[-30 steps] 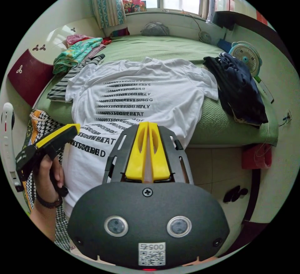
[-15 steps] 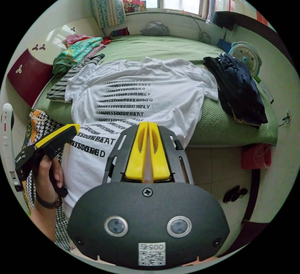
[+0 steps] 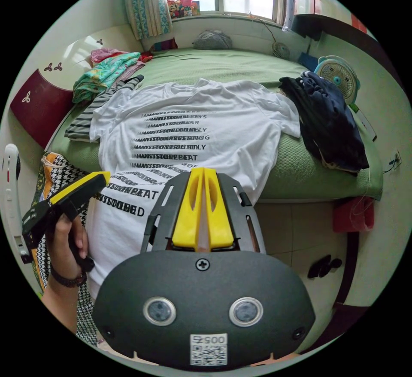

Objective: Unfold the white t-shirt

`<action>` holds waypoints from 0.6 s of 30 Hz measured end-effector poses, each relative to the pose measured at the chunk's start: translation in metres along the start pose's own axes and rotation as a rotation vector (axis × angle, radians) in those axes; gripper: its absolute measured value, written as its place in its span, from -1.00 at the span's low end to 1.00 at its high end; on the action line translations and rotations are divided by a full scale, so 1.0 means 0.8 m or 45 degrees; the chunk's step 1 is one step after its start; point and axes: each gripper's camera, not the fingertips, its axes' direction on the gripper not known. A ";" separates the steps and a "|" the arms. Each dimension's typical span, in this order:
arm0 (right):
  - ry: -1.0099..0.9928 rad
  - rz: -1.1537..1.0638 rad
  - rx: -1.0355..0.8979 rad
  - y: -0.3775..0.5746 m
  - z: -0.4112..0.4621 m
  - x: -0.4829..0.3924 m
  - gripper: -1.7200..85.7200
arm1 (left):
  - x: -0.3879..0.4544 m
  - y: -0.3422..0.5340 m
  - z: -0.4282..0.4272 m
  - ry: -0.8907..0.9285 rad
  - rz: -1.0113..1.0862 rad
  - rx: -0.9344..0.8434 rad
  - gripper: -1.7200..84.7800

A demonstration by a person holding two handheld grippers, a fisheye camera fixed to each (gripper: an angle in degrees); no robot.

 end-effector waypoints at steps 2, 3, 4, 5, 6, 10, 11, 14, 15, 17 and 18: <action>0.000 0.000 0.000 0.000 0.000 0.000 -0.99 | 0.000 0.001 0.000 -0.003 0.001 0.000 -0.97; 0.001 0.000 0.001 0.001 0.000 0.000 -0.99 | 0.000 0.001 0.000 -0.003 0.001 0.000 -0.97; 0.001 0.000 0.000 0.001 0.000 0.000 -0.99 | 0.000 0.001 0.001 -0.003 0.001 -0.001 -0.98; 0.001 0.000 0.000 0.001 0.000 0.000 -0.99 | 0.000 0.001 0.001 -0.003 0.000 -0.001 -0.98; 0.000 0.000 0.000 0.001 0.000 0.001 -0.99 | 0.000 0.002 0.001 -0.003 0.000 -0.001 -0.98; -0.003 0.002 0.001 0.001 0.000 0.001 -0.99 | 0.000 0.003 0.001 -0.004 0.001 0.000 -0.98; -0.004 0.003 0.001 0.001 0.000 0.002 -0.99 | 0.000 0.003 0.001 -0.003 0.001 0.000 -0.98; -0.007 0.005 0.000 0.001 0.000 0.002 -0.99 | 0.000 0.003 0.001 -0.001 0.000 0.000 -0.98; -0.007 0.005 0.000 0.001 0.000 0.003 -0.99 | 0.000 0.003 0.001 -0.001 0.000 0.000 -0.98; -0.006 0.004 0.000 0.001 0.000 0.003 -0.99 | -0.001 0.003 0.002 0.001 -0.001 0.000 -0.98; -0.005 0.004 0.000 0.001 0.000 0.003 -0.99 | -0.001 0.003 0.002 0.001 -0.001 0.000 -0.98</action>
